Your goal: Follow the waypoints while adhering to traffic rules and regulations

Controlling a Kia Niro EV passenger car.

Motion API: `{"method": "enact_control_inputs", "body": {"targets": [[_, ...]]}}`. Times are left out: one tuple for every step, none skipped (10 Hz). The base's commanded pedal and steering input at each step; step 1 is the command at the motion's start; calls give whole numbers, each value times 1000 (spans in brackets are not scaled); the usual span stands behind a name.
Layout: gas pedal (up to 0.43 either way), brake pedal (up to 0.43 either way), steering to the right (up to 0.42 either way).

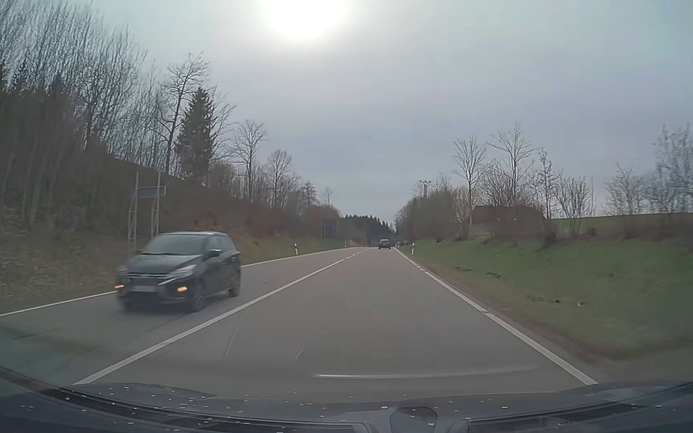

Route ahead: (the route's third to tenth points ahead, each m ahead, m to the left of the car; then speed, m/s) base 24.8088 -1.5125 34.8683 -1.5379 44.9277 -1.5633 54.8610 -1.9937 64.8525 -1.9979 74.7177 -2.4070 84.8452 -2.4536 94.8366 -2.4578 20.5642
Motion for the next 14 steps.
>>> {"method": "enact_control_inputs", "body": {"targets": [[228,0,1],[228,0,1],[228,0,1],[228,0,1],[228,0,1],[240,0,1],[240,0,1],[240,0,1],[240,0,1],[240,0,1],[248,0,1],[248,0,1],[248,0,1],[248,0,1]]}}
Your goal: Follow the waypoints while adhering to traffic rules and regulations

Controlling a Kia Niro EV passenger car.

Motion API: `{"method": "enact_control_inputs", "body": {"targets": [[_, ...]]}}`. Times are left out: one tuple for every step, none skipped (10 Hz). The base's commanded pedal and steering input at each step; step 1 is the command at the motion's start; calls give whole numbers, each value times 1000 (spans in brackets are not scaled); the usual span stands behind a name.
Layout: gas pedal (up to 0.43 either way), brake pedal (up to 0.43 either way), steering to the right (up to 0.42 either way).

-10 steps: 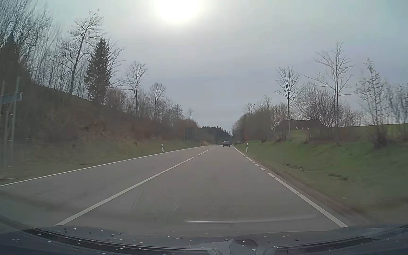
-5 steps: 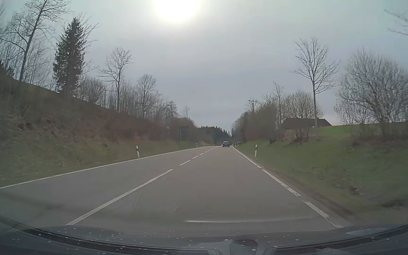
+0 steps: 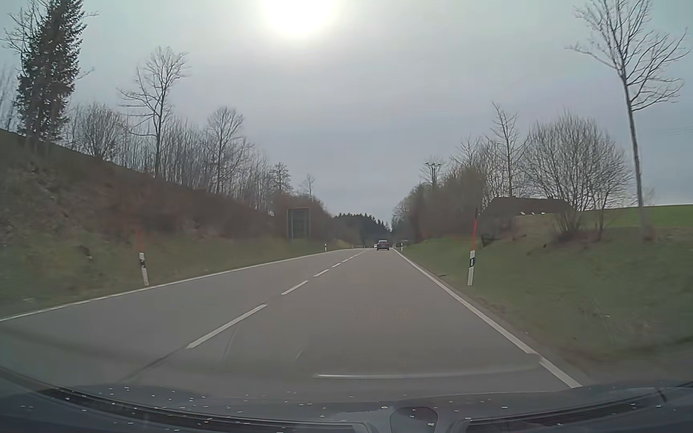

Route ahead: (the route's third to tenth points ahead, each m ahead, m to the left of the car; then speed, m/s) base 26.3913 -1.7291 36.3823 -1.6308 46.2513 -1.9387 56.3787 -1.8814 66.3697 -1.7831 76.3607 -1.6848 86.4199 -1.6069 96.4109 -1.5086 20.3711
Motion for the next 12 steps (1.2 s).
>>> {"method": "enact_control_inputs", "body": {"targets": [[248,0,1],[248,0,1],[248,0,1],[248,0,1],[248,0,0],[248,0,1],[248,0,1],[248,0,0],[248,0,1],[248,0,1],[248,0,0],[248,0,1]]}}
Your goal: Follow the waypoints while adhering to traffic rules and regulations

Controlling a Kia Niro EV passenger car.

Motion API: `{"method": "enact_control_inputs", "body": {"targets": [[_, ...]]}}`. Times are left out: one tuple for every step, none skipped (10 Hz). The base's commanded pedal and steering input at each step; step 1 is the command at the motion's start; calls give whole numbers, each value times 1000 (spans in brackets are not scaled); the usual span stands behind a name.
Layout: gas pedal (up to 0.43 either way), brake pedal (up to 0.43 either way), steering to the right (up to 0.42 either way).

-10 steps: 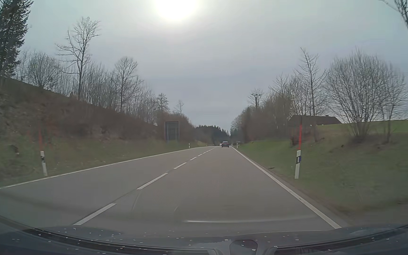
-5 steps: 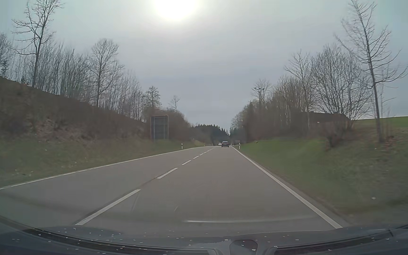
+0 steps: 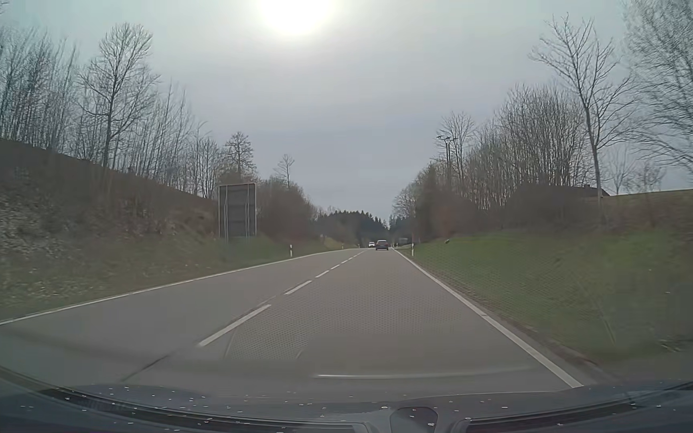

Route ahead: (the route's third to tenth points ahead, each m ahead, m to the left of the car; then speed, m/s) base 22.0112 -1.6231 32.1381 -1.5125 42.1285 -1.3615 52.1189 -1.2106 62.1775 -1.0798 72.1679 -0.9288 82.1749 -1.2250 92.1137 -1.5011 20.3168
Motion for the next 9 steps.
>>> {"method": "enact_control_inputs", "body": {"targets": [[248,0,1],[248,0,1],[248,0,0],[248,0,0],[248,0,0],[248,0,0],[248,0,0],[248,0,0],[248,0,0]]}}
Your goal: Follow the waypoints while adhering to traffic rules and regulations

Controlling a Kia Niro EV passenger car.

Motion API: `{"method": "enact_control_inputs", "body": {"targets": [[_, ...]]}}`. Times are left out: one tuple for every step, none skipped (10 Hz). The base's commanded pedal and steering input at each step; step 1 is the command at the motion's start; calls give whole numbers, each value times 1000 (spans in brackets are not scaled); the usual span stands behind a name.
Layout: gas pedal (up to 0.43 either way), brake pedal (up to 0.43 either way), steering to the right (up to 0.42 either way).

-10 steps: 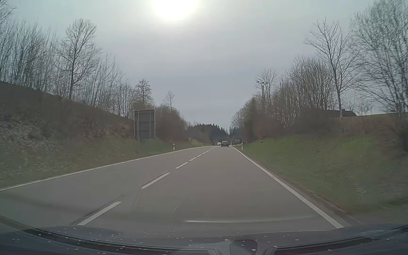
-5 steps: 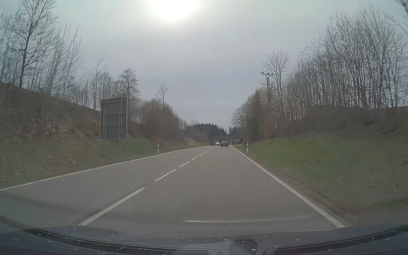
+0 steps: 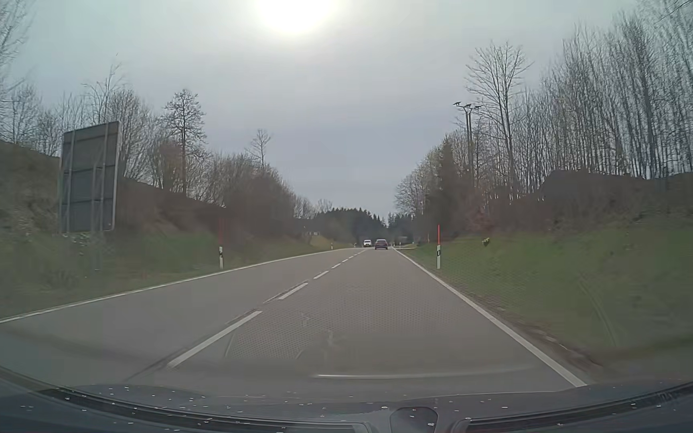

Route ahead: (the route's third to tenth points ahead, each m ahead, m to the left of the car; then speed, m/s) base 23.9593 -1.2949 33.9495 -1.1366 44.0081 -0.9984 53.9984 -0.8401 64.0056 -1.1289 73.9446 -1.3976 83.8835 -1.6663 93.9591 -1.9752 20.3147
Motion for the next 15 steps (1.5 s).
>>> {"method": "enact_control_inputs", "body": {"targets": [[248,0,0],[248,0,0],[248,0,0],[248,0,0],[248,0,0],[248,0,0],[248,0,0],[248,0,0],[248,0,0],[248,0,0],[248,0,0],[248,0,0],[248,0,0],[248,0,0],[248,0,0]]}}
